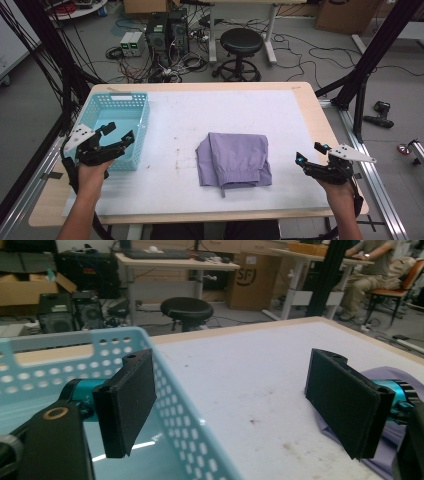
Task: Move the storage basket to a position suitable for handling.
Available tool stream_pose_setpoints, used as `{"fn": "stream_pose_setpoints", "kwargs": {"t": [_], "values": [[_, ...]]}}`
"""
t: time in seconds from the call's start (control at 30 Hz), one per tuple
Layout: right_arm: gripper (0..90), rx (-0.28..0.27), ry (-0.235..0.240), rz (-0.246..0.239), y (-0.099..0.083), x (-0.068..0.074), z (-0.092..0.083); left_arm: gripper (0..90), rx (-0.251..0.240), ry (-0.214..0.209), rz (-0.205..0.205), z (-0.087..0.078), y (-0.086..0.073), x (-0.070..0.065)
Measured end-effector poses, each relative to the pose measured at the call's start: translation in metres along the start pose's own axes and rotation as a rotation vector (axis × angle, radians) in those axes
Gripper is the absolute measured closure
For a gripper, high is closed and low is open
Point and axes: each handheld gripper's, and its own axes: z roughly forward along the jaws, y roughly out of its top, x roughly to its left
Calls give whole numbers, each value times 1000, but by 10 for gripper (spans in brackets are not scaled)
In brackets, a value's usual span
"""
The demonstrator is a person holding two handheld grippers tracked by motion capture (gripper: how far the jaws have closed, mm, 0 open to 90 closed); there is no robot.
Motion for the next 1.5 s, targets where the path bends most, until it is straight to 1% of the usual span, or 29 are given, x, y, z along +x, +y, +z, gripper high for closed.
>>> {"fn": "stream_pose_setpoints", "kwargs": {"t": [0.03, 0.07, 0.1, 0.33, 0.5, 0.57, 0.63, 0.67, 0.7, 0.73, 0.77, 0.87, 0.93, 0.97, 1.1, 1.17, 1.23, 1.27, 1.3, 1.4, 1.43, 1.5], "values": [[205, 2, 0, 1, 0, 0, 1, 206, 2, 5, -2, -2, -1, 3], [205, 2, 0, 1, 0, 0, 1, 208, 2, 5, -2, -2, -1, 3], [205, 7, 1, 1, -1, 0, 1, 211, 12, 19, 7, -6, -4, 11], [205, 9, 2, 0, -1, 1, 2, 216, -1, 81, -5, -20, -6, 37], [205, 16, 3, 0, -2, 3, 4, 229, 17, 130, -8, -29, -6, 56], [205, 20, 5, -1, -2, 4, 5, 234, 16, 149, -20, -33, -8, 65], [205, 22, 5, -3, -2, 4, 5, 234, 30, 172, -22, -37, -9, 73], [205, 23, 6, -5, -2, 4, 6, 234, 30, 172, -22, -37, -9, 73], [205, 24, 8, -3, -2, 4, 6, 234, 38, 189, -23, -40, -12, 80], [205, 25, 9, -4, -2, 4, 6, 234, 38, 189, -23, -40, -12, 80], [205, 26, 10, -6, -3, 3, 7, 234, 51, 206, -24, -44, -14, 88], [205, 33, 12, 0, -3, 3, 9, 234, 57, 237, -38, -50, -18, 97], [206, 38, 13, -5, -3, 4, 9, 235, 57, 249, -51, -54, -20, 102], [206, 37, 13, -7, -3, 5, 9, 234, 60, 254, -46, -55, -21, 104], [206, 32, 11, -8, -2, 6, 8, 235, 81, 293, -50, -57, -23, 110], [206, 35, 11, -12, -3, 6, 8, 234, 90, 314, -69, -58, -25, 114], [206, 38, 16, -14, -3, 6, 8, 250, 110, 335, -62, -58, -27, 115], [206, 38, 16, -14, -3, 6, 8, 255, 110, 335, -62, -58, -27, 115], [206, 42, 21, -14, -3, 5, 9, 256, 122, 357, -63, -59, -30, 117], [206, 47, 22, -13, -4, 5, 11, 272, 137, 381, -78, -60, -35, 121], [206, 50, 25, -16, -4, 5, 11, 281, 141, 389, -90, -60, -37, 122], [206, 60, 19, -35, -4, 7, 12, 320, 161, 383, -94, -61, -40, 124]]}}
